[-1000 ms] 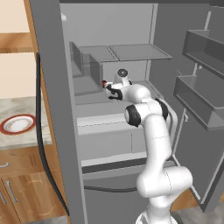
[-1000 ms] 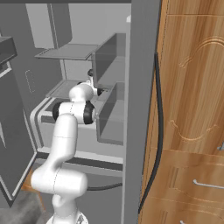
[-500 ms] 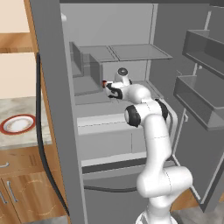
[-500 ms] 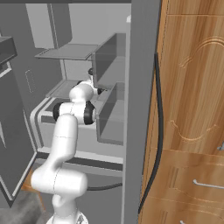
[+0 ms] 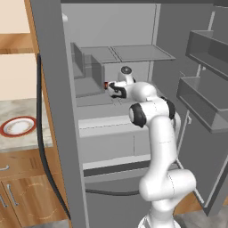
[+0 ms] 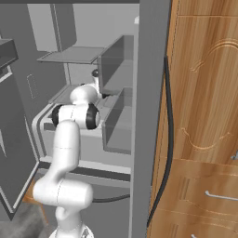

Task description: Pick the kiwi and apple from the fridge and place them on the plate next to the blender to make a fruit smoothie.

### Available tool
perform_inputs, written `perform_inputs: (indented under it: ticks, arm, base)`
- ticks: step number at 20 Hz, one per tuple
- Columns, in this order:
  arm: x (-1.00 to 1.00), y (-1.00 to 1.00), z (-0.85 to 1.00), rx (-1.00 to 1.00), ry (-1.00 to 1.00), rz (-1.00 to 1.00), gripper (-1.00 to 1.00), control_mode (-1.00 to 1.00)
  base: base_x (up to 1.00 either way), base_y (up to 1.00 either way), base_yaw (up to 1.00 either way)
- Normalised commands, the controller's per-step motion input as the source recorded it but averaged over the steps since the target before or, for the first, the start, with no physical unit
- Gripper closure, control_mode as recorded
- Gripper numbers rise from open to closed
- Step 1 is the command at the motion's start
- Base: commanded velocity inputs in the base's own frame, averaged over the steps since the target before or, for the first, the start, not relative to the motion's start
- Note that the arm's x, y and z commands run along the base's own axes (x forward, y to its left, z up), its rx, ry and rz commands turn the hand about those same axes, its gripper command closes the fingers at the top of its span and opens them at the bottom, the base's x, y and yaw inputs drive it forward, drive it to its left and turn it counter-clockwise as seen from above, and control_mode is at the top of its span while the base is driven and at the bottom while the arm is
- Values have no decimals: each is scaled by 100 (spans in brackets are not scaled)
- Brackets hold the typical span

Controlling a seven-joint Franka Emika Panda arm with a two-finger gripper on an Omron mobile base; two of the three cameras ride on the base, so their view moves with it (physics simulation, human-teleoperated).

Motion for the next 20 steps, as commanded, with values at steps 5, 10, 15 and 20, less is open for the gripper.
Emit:
perform_inputs:
  ticks: [5,10,15,20]
  arm:
    - [-92,0,2,0,-34,0,100,-100]
    - [-100,0,22,0,-46,5,100,-100]
    - [-100,2,94,0,-25,4,100,-100]
    - [-100,5,100,-1,4,7,100,-100]
  base:
    - [0,0,0]
    - [0,0,0]
    - [0,0,0]
    - [0,0,0]
